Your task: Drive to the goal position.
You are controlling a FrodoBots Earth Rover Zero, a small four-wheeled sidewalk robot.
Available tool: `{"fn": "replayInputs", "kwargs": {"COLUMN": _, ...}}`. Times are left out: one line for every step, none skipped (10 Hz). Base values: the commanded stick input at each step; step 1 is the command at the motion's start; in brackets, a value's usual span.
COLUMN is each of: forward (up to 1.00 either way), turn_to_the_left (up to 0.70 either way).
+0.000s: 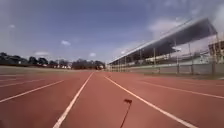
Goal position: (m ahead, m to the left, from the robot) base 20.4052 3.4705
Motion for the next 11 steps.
{"fn": "replayInputs", "kwargs": {"forward": 0.70, "turn_to_the_left": 0.00}}
{"fn": "replayInputs", "kwargs": {"forward": 0.70, "turn_to_the_left": 0.00}}
{"fn": "replayInputs", "kwargs": {"forward": 0.70, "turn_to_the_left": 0.00}}
{"fn": "replayInputs", "kwargs": {"forward": 0.70, "turn_to_the_left": 0.00}}
{"fn": "replayInputs", "kwargs": {"forward": 0.70, "turn_to_the_left": 0.00}}
{"fn": "replayInputs", "kwargs": {"forward": 0.70, "turn_to_the_left": 0.00}}
{"fn": "replayInputs", "kwargs": {"forward": 0.70, "turn_to_the_left": 0.00}}
{"fn": "replayInputs", "kwargs": {"forward": 0.70, "turn_to_the_left": 0.00}}
{"fn": "replayInputs", "kwargs": {"forward": 0.70, "turn_to_the_left": 0.00}}
{"fn": "replayInputs", "kwargs": {"forward": 0.70, "turn_to_the_left": 0.00}}
{"fn": "replayInputs", "kwargs": {"forward": 0.70, "turn_to_the_left": 0.00}}
